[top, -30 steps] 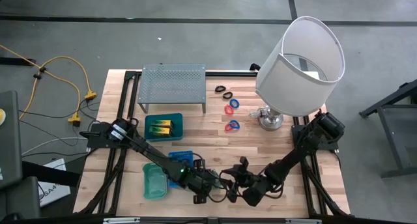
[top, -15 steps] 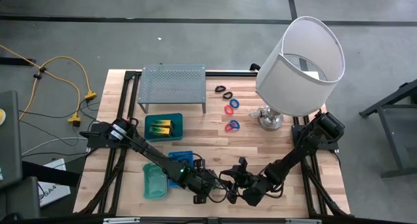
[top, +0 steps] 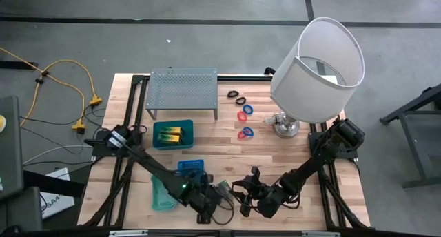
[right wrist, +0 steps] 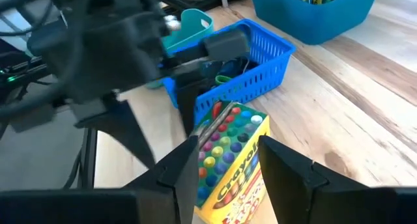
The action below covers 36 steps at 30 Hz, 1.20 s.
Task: Pick & Place Office Desk Supplies
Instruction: Put the crayon box into the top blue bin
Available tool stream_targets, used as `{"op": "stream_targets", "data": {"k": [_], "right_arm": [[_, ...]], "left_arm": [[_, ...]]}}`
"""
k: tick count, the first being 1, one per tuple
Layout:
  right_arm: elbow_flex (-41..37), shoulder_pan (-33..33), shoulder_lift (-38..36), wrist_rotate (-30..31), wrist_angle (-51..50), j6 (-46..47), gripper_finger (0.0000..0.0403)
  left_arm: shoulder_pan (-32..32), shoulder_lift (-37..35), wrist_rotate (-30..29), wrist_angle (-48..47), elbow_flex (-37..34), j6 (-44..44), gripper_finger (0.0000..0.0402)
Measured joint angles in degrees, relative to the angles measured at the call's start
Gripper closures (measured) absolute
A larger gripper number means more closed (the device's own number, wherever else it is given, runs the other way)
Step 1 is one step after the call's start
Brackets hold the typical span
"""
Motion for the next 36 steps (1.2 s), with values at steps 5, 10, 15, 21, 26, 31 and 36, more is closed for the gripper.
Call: {"op": "stream_targets", "data": {"k": [5, 10, 15, 21, 26, 31, 36], "right_arm": [[0.00, 0.00, -0.55, 0.34, -0.25, -0.79, 0.0257], [0.00, 0.41, -3.22, 0.89, -1.78, -4.93, 0.0257], [0.00, 2.30, -7.34, 2.01, -6.89, -7.01, 0.0257], [0.00, 4.94, -8.87, 0.15, -9.87, -6.09, 0.0257], [-0.02, 7.15, -8.81, -1.11, -11.38, -5.90, 0.0257], [0.00, 8.73, -8.79, -1.49, -15.40, -3.22, 0.0257], [0.00, 10.30, -8.79, -4.01, -22.51, -1.55, 0.0257]], "left_arm": [[-1.16, -0.14, 0.02, -0.11, 0.00, 0.09, 0.0227], [-1.48, -0.14, 0.02, -0.09, 0.00, 0.09, 0.0227], [-1.46, -0.14, 0.02, -0.11, 0.00, 0.09, 0.0227], [-2.15, -0.65, 0.51, -0.13, 0.00, 0.95, 0.0227], [-3.22, -3.93, 0.30, -0.86, 0.00, 4.82, 0.0227], [-3.97, -9.01, 0.11, -1.22, 0.00, 13.17, 0.0227], [-3.68, -11.96, -0.03, -1.16, 0.00, 23.78, 0.0227]]}}
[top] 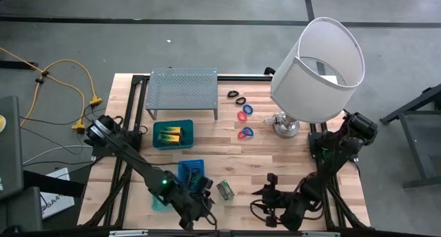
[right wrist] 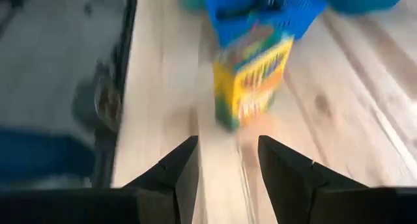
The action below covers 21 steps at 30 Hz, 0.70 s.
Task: Pick & Place Office Desk Supplies
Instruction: Put the crayon box into the top blue bin
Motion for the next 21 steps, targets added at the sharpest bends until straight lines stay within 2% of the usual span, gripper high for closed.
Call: {"op": "stream_targets", "data": {"k": [9, 16, 21], "right_arm": [[-0.02, 2.70, 0.04, -12.80, -8.83, 9.03, 0.0257], [-0.02, 3.71, 0.04, -20.10, -8.91, 10.19, 0.0257], [-0.02, 3.71, 0.04, -24.75, -7.89, 12.03, 0.0257]], "left_arm": [[2.91, -0.55, 0.00, -0.48, 0.00, 4.87, 0.0227], [4.54, -0.55, 0.05, -0.70, 0.00, 10.22, 0.0227], [5.11, -0.53, 2.92, -0.75, 0.00, 10.43, 0.0227]]}}
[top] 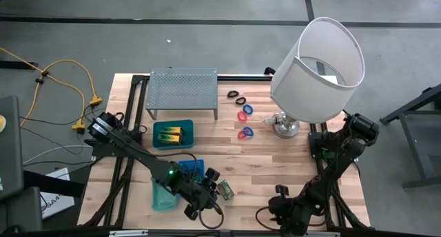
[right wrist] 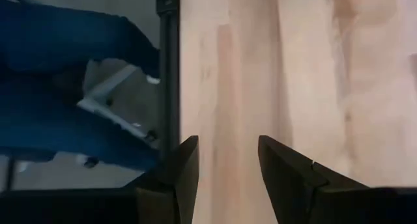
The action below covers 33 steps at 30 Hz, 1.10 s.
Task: Pick & Place Office Desk Supplies
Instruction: Put the crayon box into the top blue bin
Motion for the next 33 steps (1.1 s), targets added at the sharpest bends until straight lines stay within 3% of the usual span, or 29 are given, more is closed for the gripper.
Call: {"op": "stream_targets", "data": {"k": [7, 16, 22, 33], "right_arm": [[0.00, -0.12, 0.00, -5.97, 5.31, 1.64, 0.0257], [0.00, 0.26, 0.00, -11.88, 19.99, 1.06, 0.0257], [0.00, 0.19, 0.00, -11.31, 25.04, 1.02, 0.0257], [0.00, 0.15, 0.00, -11.34, 25.63, 1.00, 0.0257]], "left_arm": [[-0.03, 0.02, 0.95, -1.44, 0.00, -1.99, 0.0227], [-0.63, 0.04, 1.13, -2.50, 0.00, -2.02, 0.0227], [-0.79, 0.04, 1.11, -3.42, 0.00, -1.79, 0.0227], [-0.36, 0.13, 0.86, -9.06, 0.00, -2.55, 0.0227]]}}
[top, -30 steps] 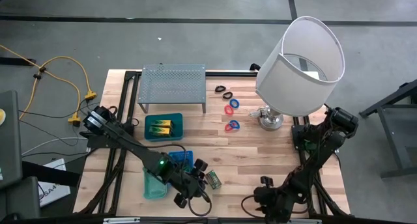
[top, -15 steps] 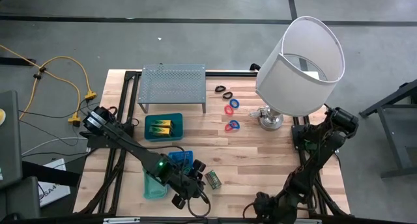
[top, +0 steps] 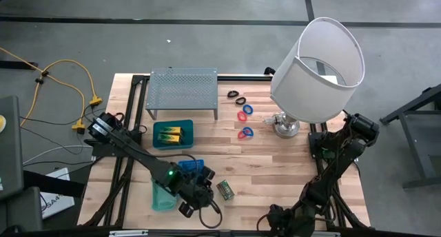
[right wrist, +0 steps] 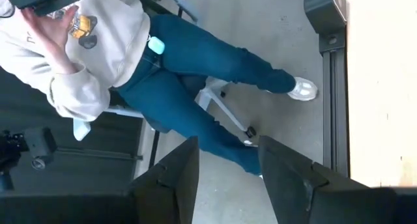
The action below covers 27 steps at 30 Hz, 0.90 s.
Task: Pick & Place Office Desk Supplies
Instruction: Put the crayon box into the top blue bin
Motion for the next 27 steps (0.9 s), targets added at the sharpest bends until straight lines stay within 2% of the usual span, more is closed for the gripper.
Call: {"op": "stream_targets", "data": {"k": [6, 13, 19, 21, 24, 27], "right_arm": [[0.00, 0.00, 0.00, 0.02, -0.02, 0.00, 0.0257], [0.00, 0.00, 0.00, 0.00, -0.02, 0.00, 0.0257], [0.00, 0.00, 0.00, 0.01, -0.02, -0.02, 0.0257], [0.00, 0.00, 0.00, 0.01, -0.02, -0.01, 0.0257], [0.00, 0.00, 0.00, 0.00, -0.02, -0.02, 0.0257], [0.00, 0.00, 0.00, 0.00, -0.02, -0.02, 0.0257]], "left_arm": [[1.53, 0.00, 2.18, -2.72, 0.72, 4.80, 0.0227], [4.25, 0.00, 2.06, -13.78, 7.18, 11.94, 0.0227], [5.97, 0.00, 5.53, -17.39, 10.39, 19.39, 0.0227], [6.04, -0.02, 4.60, -17.39, 10.60, 22.81, 0.0227], [6.63, -0.01, -0.17, -16.42, 10.58, 25.58, 0.0227], [7.81, -0.02, -1.09, -16.18, 10.60, 26.66, 0.0227]]}}
